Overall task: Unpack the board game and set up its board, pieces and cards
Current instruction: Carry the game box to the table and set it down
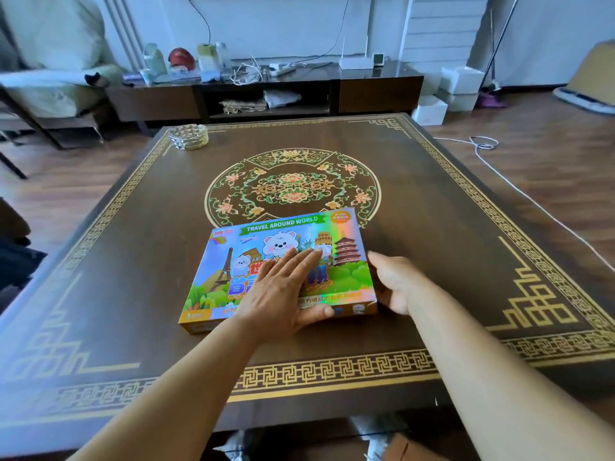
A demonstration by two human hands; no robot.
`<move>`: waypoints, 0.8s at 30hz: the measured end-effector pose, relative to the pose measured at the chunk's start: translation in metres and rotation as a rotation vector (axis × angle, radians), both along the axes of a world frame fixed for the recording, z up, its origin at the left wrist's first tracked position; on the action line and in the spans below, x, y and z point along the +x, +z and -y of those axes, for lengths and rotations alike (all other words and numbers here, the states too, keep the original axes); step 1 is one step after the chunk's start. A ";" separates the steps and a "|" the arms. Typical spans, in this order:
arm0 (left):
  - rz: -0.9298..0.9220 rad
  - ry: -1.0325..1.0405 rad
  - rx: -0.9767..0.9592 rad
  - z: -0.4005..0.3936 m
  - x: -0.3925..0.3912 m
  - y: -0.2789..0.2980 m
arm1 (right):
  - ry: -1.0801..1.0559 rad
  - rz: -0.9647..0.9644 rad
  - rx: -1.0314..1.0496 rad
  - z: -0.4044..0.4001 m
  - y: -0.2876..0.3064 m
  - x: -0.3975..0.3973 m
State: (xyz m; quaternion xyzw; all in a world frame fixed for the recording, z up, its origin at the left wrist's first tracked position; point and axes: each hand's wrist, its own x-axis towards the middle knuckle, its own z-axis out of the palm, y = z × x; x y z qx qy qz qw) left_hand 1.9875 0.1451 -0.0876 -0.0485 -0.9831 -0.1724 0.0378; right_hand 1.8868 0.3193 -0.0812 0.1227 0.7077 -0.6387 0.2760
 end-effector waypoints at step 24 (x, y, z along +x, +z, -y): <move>0.082 -0.023 -0.025 0.017 0.021 0.002 | 0.312 -0.146 -0.002 -0.004 0.025 0.014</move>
